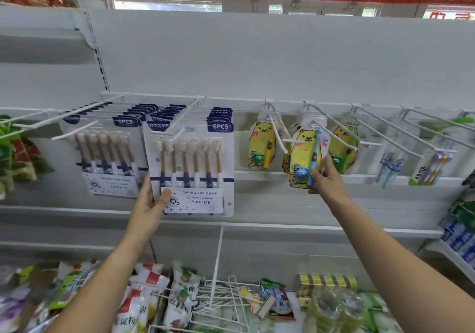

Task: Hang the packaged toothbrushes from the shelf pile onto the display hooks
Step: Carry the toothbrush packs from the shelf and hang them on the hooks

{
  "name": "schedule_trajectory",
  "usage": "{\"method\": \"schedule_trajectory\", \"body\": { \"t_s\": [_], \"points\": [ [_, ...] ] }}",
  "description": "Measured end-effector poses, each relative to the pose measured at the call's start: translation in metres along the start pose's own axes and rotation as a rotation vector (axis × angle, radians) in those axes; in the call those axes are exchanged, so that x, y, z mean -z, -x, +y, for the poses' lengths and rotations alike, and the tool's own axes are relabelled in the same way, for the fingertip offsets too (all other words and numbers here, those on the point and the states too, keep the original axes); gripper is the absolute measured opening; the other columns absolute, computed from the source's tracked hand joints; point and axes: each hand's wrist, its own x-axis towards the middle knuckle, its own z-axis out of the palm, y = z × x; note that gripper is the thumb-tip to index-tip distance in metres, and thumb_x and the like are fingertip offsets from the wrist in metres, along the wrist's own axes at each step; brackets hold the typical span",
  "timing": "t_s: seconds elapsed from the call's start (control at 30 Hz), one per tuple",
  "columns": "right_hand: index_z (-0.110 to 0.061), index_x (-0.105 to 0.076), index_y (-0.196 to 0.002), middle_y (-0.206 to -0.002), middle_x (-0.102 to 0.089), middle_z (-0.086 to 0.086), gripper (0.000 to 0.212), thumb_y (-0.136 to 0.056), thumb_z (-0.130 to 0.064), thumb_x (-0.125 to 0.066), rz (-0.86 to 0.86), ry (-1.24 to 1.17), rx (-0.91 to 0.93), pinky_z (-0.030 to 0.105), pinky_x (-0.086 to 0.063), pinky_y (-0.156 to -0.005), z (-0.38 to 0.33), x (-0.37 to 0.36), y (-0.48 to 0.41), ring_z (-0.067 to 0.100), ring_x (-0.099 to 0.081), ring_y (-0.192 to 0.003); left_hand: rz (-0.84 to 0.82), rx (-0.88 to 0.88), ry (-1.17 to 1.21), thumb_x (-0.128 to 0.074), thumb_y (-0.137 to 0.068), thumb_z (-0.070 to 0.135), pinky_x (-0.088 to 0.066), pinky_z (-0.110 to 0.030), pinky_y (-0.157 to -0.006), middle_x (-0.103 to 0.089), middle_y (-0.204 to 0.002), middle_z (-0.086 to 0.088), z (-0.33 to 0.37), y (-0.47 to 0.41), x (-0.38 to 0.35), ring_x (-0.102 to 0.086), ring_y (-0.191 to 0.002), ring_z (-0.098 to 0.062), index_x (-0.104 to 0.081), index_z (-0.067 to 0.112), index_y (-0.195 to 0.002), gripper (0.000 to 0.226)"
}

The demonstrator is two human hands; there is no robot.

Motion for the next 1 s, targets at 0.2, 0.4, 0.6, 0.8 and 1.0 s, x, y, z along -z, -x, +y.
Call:
{"method": "schedule_trajectory", "body": {
  "t_s": [0.2,0.4,0.6,0.8,1.0],
  "points": [
    [-0.037,-0.033,-0.148,-0.132,-0.059,0.006,0.048,-0.105,-0.023,-0.05,-0.023,0.137,0.018,0.04,-0.058,-0.07,-0.002,0.0,-0.008,0.028,-0.065,-0.103,0.143,-0.019,-0.053,-0.063,-0.095,0.038,-0.047,-0.022,-0.088,-0.068,-0.116,0.022,-0.002,0.003,0.006,-0.065,-0.099,0.011,-0.054,0.062,-0.119,0.036],
    [-0.014,-0.049,-0.136,-0.117,-0.065,0.018,0.038,-0.102,-0.03,-0.055,-0.073,0.255,-0.061,0.054,-0.058,-0.087,-0.005,0.009,-0.014,0.037,-0.062,-0.105,0.141,0.063,-0.157,-0.069,-0.086,0.046,-0.05,-0.041,-0.099,-0.068,-0.111,0.008,-0.006,-0.005,0.014,-0.063,-0.102,-0.01,-0.063,0.031,-0.121,0.038],
    [-0.016,-0.039,-0.153,-0.137,-0.056,0.008,0.065,-0.097,-0.042,-0.061,-0.07,0.427,-0.08,0.041,-0.046,-0.102,-0.004,0.026,0.01,0.027,-0.056,-0.122,0.322,0.05,-0.279,-0.07,-0.094,0.038,-0.05,-0.044,-0.091,-0.066,-0.108,-0.006,-0.006,0.006,0.032,-0.063,-0.1,-0.028,-0.061,0.011,-0.118,0.037],
    [-0.022,-0.049,-0.146,-0.148,-0.049,0.004,0.061,-0.096,-0.058,-0.053,-0.207,0.801,0.063,0.043,-0.044,-0.108,-0.01,0.061,0.064,0.023,-0.051,-0.13,-0.004,-0.28,-0.546,-0.061,-0.101,0.03,-0.043,-0.024,-0.069,-0.066,-0.088,0.006,0.041,0.036,0.012,-0.058,-0.081,-0.003,-0.064,0.03,-0.089,0.012],
    [-0.027,-0.04,-0.152,-0.153,-0.046,0.0,0.102,-0.076,-0.091,-0.018,-0.261,1.053,0.148,0.043,-0.037,-0.113,-0.037,0.1,0.134,0.024,-0.045,-0.137,-0.553,-0.362,-0.902,-0.024,-0.077,0.093,-0.04,-0.028,-0.105,-0.055,-0.133,0.023,0.07,0.041,-0.056,-0.047,-0.119,0.004,-0.057,0.044,-0.129,0.079]
  ]
}}
